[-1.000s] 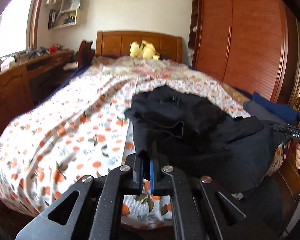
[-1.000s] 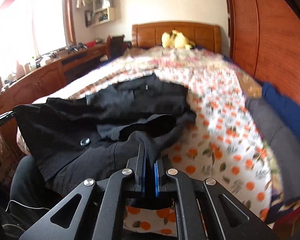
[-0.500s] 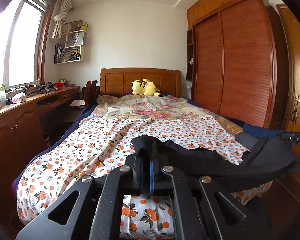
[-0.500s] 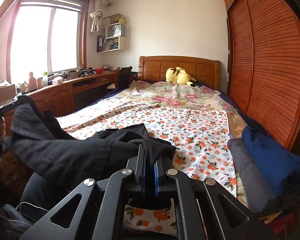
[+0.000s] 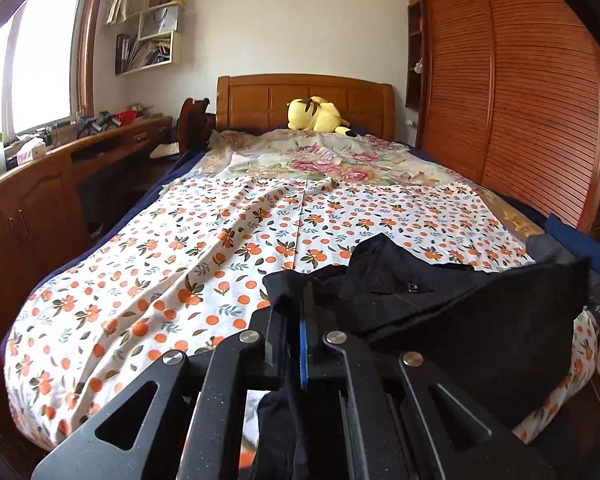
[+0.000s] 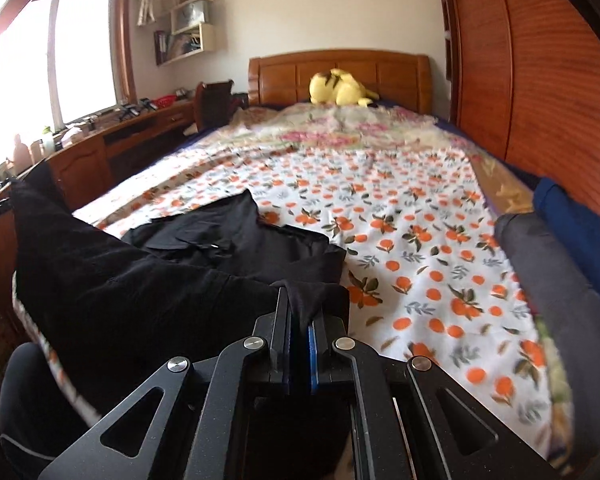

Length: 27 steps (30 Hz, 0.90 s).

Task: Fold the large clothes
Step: 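Lift the coat side with both tools and fold it over the other half, then lower the folded side onto the coat and open both tools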

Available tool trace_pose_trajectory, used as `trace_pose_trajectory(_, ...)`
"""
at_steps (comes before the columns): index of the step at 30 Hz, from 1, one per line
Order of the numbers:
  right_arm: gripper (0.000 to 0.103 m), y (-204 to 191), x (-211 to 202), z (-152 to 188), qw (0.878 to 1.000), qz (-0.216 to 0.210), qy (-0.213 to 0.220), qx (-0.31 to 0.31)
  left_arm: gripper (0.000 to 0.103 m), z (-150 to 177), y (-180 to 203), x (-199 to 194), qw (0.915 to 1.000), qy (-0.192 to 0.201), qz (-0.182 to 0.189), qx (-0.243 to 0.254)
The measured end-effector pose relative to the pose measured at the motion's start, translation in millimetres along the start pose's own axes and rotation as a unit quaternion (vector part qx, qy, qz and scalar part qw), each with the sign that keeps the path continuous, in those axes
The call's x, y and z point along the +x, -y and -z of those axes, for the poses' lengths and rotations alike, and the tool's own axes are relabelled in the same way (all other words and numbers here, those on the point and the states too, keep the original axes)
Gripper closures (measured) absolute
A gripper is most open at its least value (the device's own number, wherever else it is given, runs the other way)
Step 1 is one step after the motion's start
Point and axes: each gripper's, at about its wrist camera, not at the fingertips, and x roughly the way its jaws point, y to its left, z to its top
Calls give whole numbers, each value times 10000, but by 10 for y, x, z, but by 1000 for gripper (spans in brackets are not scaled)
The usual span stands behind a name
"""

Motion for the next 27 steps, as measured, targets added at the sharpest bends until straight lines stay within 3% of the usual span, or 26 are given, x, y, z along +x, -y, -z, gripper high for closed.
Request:
trace_pose_trajectory(11, 97, -139, 1067, -551, 9989, 186, -344, -253, 98, -184, 92, 617, 10000, -78, -26, 41)
trace_pose_trajectory(14, 97, -145, 1383, -642, 9979, 213, -495, -354, 93, -195, 84, 747, 9999, -102, -27, 19)
trace_pose_trajectory(16, 97, -175, 1528, -698, 9972, 230, -577, -409, 75, -218, 78, 811, 10000, -56, -10, -8)
trace_pose_trajectory(18, 97, -169, 1667, -767, 9966, 278, -632, -453, 64, -242, 69, 867, 10000, 13, 20, -47)
trace_pose_trajectory(24, 97, -166, 2109, -1023, 9962, 457, -607, -428, 60, -304, 131, 1179, 9993, -169, 326, -68)
trace_pose_trajectory(26, 97, -146, 2239, -1099, 9962, 544, -594, -326, 46, -298, 151, 1244, 9987, -202, 456, -64)
trace_pose_trajectory(27, 97, -126, 2304, -1127, 9961, 603, -598, -254, 31, -288, 155, 1262, 9985, -187, 511, -68)
